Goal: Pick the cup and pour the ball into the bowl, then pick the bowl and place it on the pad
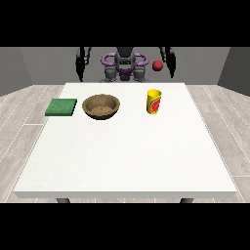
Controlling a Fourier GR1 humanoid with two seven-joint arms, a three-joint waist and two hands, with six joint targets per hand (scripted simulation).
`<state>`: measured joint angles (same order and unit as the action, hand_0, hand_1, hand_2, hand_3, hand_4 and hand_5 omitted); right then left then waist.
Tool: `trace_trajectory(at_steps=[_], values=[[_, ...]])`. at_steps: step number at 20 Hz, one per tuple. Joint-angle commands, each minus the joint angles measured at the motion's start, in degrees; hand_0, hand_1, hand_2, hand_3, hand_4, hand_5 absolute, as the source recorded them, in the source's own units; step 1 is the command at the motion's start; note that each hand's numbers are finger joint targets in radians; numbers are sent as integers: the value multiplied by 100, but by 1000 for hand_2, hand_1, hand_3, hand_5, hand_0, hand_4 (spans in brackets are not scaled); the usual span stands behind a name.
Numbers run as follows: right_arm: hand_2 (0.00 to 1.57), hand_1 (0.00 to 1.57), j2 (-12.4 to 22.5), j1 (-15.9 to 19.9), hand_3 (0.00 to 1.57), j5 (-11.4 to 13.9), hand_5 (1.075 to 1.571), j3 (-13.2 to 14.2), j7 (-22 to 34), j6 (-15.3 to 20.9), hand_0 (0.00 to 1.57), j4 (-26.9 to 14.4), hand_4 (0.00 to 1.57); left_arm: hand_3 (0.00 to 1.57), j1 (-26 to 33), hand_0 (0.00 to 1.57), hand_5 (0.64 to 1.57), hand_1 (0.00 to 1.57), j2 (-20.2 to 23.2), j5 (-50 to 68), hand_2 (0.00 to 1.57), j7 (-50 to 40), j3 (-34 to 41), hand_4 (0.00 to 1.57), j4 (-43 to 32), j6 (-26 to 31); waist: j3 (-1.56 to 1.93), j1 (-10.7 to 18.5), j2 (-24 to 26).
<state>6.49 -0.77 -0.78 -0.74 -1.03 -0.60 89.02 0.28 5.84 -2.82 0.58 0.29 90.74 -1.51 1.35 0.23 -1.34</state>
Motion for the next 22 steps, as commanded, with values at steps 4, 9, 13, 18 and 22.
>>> trace_trajectory(at_steps=[4, 9, 13, 18, 22], values=[[0, 0, 241, 42, 305, -24, 1571, 79, 408, -29, 0, 506, 1058, 0, -75, 0, 1535, 0, 216, 64, 0, -396, 50, 0, 524, 94, -120, -52, 1333], [0, 0, -619, 670, 0, -322, 1570, -683, 1192, 428, 0, 1285, 919, 0, -470, 0, 1529, 0, -403, 1255, 0, -1104, 91, 0, 1059, 270, -171, 91, 2690], [0, 0, -638, 518, 0, -164, 1570, -1559, 2230, 1686, 0, 1279, 724, 0, -204, 0, 1550, 0, -545, 1877, 0, -2280, 109, 0, 1578, 127, -143, 483, 3080], [0, 0, -646, 1002, 0, 357, 1571, -2781, 2810, 2996, 0, 1484, 512, 0, 55, 0, 1535, 0, -307, 2185, 0, -2468, 110, 0, 1947, 411, -141, 213, 2629], [0, 0, -648, 2351, 0, 730, 1570, -2245, 2519, 2521, 0, 1128, 198, 0, -1024, 0, 1517, 0, -135, 1785, 0, -1583, 392, 0, 1556, 421, -139, -3, 1146]])
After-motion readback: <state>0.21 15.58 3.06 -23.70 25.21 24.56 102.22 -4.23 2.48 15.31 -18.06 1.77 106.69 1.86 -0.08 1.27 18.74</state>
